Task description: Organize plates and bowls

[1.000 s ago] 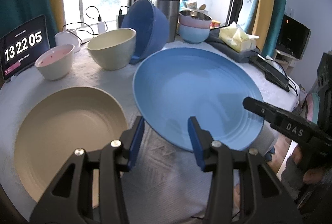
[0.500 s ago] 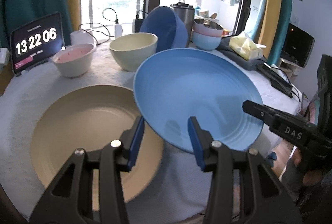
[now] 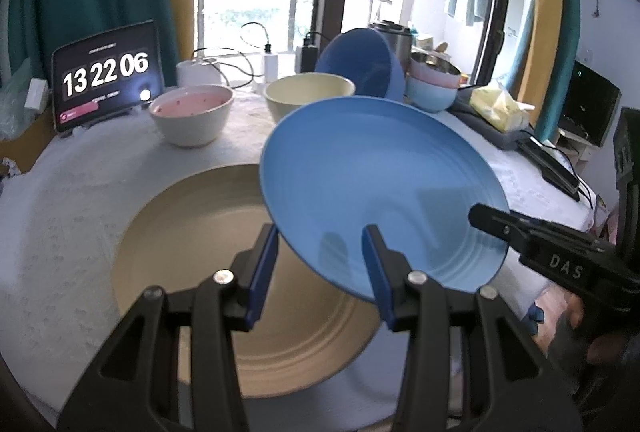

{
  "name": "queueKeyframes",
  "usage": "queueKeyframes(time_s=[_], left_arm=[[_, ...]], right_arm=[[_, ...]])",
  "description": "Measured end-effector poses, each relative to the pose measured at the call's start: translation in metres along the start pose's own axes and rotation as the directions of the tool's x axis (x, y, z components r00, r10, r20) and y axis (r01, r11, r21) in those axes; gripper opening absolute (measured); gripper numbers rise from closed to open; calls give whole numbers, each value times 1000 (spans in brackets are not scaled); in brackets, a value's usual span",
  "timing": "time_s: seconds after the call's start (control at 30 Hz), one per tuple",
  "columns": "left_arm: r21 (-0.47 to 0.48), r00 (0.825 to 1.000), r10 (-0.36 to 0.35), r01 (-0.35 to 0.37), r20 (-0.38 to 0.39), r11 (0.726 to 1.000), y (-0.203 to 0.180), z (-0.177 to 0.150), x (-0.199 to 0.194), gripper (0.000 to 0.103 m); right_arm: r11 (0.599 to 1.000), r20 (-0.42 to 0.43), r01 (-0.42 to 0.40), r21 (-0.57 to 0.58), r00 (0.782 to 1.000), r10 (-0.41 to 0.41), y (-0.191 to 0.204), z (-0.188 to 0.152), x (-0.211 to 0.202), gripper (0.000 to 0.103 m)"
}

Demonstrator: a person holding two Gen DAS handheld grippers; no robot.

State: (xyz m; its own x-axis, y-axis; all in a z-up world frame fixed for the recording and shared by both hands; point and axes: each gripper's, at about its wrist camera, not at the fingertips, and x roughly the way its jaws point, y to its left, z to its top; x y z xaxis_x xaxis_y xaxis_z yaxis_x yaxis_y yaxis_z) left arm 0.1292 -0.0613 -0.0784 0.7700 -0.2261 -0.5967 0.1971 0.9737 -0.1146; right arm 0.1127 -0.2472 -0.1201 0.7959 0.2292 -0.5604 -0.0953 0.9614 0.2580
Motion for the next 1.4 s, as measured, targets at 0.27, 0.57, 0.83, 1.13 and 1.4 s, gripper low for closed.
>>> queueKeyframes(time_s=[0.27, 0.57, 0.83, 1.13, 1.4], left_arm=[[-39, 1000, 27, -27, 0, 999, 26, -7, -7, 45], [-82, 999, 52, -50, 11, 995, 52, -13, -16, 45], [-103, 997, 74, -72, 16, 992, 68, -18, -23, 45], [-120, 996, 94, -92, 5, 988, 81, -25, -28, 45], [-125, 997, 73, -73, -8, 989, 84, -31, -29, 45]], right_arm=[[999, -21, -17, -35, 1000, 16, 26, -2, 8, 29], [996, -43, -36, -81, 999, 32, 55, -4, 15, 29], [993, -64, -51, -110, 997, 44, 75, -5, 22, 29], [989, -101, -59, -135, 994, 45, 90, -10, 31, 29], [988, -121, -33, -151, 993, 14, 96, -12, 33, 30]])
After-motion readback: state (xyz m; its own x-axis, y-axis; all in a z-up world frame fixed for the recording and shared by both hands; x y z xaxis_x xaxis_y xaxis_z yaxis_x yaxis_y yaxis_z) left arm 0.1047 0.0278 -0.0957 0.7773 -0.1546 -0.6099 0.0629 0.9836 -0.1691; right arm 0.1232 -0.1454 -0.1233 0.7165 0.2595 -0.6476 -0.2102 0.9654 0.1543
